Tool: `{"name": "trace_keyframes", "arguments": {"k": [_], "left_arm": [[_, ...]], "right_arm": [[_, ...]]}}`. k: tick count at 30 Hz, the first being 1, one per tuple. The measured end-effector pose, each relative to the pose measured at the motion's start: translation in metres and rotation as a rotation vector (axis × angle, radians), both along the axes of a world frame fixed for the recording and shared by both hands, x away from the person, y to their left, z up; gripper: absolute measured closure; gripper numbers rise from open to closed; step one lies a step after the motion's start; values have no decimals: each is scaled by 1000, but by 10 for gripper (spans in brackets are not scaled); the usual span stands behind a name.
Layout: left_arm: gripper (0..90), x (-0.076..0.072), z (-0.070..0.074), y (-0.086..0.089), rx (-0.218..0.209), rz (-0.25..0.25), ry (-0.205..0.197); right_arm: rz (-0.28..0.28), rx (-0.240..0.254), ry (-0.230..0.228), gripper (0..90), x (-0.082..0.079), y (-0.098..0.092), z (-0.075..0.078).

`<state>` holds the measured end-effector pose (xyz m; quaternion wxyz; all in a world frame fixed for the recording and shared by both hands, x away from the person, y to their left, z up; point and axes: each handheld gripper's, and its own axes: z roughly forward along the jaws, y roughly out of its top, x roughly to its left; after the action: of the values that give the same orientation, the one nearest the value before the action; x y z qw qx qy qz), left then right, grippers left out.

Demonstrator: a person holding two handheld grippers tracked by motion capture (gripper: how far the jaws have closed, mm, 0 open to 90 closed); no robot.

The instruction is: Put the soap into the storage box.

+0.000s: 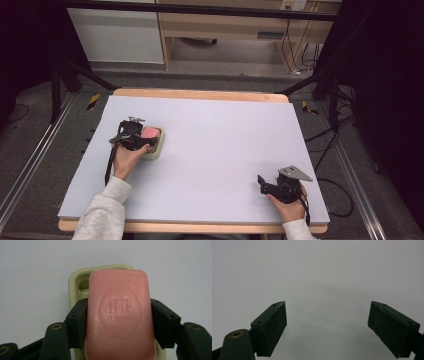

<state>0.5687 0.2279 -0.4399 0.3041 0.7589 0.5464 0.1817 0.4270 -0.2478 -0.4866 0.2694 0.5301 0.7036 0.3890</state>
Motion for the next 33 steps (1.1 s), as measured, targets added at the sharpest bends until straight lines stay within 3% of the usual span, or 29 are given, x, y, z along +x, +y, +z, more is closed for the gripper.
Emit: {"name": "trace_keyframes", "arguments": {"k": [28, 33], "left_arm": [[371, 2, -9, -4, 19, 14, 13], [340, -4, 0, -1, -10, 9, -28]], "right_arm": [[4, 4, 0, 157, 0, 0, 0], [9, -6, -5, 155, 0, 0, 0]]}}
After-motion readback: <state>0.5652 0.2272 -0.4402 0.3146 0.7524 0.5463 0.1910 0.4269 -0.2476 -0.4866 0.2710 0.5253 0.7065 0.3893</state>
